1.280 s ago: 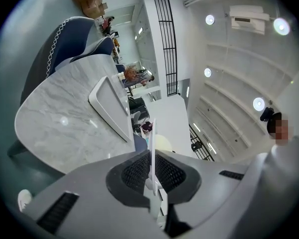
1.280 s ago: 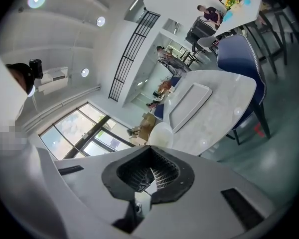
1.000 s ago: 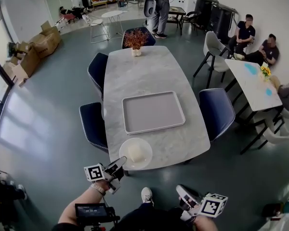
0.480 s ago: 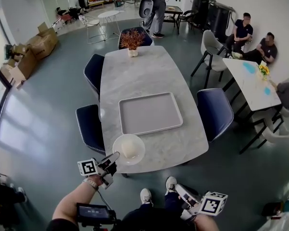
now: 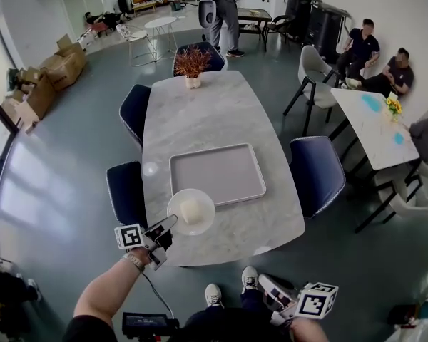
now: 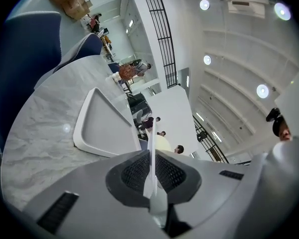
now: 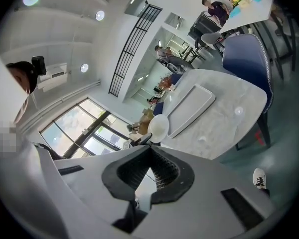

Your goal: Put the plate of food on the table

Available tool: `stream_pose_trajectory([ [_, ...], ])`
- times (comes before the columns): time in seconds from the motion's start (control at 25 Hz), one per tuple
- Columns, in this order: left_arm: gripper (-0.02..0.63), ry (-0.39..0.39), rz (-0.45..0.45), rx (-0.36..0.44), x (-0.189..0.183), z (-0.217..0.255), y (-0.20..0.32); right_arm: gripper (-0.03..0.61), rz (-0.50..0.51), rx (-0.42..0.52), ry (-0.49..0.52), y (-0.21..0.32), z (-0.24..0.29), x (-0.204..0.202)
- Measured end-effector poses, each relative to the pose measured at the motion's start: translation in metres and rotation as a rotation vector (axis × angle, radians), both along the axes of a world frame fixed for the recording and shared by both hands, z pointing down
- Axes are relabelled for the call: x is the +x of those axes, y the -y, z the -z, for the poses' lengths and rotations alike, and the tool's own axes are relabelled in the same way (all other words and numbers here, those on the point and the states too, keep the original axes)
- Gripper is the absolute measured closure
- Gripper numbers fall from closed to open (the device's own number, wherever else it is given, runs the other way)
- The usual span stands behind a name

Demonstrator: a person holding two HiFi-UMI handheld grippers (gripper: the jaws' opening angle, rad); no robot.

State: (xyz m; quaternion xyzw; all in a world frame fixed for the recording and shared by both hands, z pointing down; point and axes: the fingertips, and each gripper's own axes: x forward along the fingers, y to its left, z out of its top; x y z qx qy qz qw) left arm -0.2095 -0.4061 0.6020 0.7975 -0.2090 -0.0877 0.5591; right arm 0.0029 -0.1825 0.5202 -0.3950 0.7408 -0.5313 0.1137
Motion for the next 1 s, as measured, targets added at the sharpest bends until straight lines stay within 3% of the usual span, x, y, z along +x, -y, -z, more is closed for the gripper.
stream_pose_trajectory([
  [0.36, 0.591, -0.078, 0.068, 0.028, 0.050, -0.003, 0.059, 0.569, 0.012, -0.033, -0.006, 0.019, -0.013, 0.023],
  [0.56, 0.592, -0.074, 0.117, 0.003, 0.077, -0.019, 0.087, 0.569, 0.035, -0.057, 0.003, 0.036, -0.023, 0.031],
  [0.72, 0.592, -0.046, 0.174, -0.044, 0.088, -0.042, 0.102, 0.569, 0.055, -0.083, 0.007, 0.046, -0.033, 0.037],
  [1.0, 0.591, 0.000, 0.304, -0.206, 0.099, -0.083, 0.120, 0.569, 0.071, -0.118, 0.018, 0.058, -0.044, 0.051],
])
